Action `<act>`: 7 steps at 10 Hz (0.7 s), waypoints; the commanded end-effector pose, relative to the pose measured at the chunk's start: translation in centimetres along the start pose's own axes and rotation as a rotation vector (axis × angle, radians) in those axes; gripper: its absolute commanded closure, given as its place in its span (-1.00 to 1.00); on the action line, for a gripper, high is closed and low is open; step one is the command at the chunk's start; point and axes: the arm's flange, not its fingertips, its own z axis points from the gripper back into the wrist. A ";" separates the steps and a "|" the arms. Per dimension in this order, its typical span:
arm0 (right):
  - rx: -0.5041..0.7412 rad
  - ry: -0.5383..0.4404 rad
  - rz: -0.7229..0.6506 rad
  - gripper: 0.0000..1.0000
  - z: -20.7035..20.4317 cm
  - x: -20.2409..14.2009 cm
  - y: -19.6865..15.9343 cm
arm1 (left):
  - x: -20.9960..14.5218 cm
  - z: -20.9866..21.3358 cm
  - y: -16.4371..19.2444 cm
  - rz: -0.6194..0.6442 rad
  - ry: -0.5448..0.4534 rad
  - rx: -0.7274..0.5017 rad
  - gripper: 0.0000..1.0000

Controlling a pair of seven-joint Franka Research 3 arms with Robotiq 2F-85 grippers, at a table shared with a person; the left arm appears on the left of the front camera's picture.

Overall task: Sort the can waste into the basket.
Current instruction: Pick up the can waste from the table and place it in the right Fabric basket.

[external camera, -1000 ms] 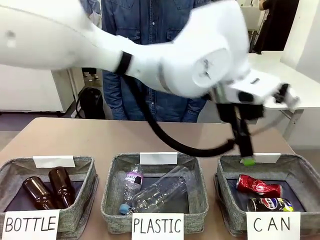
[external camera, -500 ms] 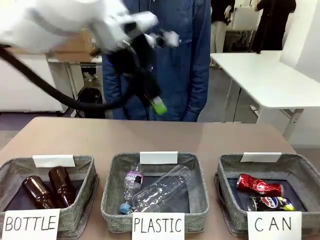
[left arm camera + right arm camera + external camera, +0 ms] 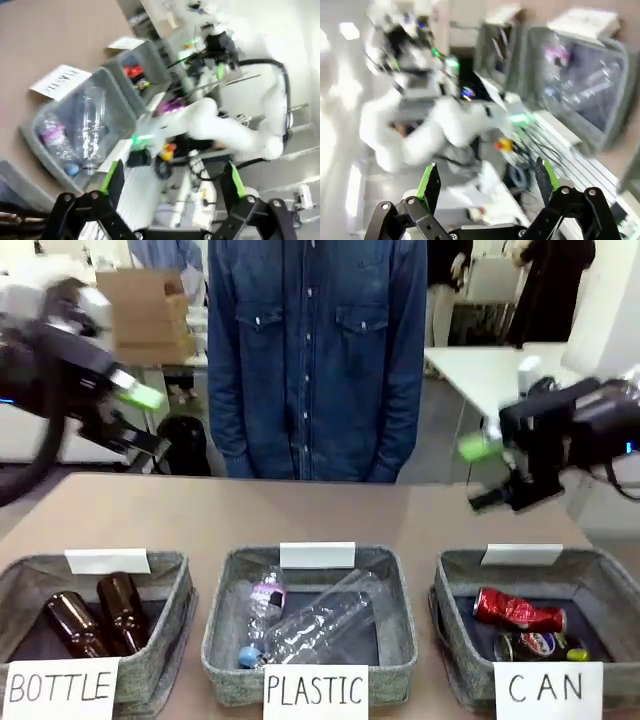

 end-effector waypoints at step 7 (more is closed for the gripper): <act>0.150 -0.239 -0.188 -1.00 2.3 2.6 0.7 | 0.0 0.0 0.0 0.000 0.000 0.000 -1.00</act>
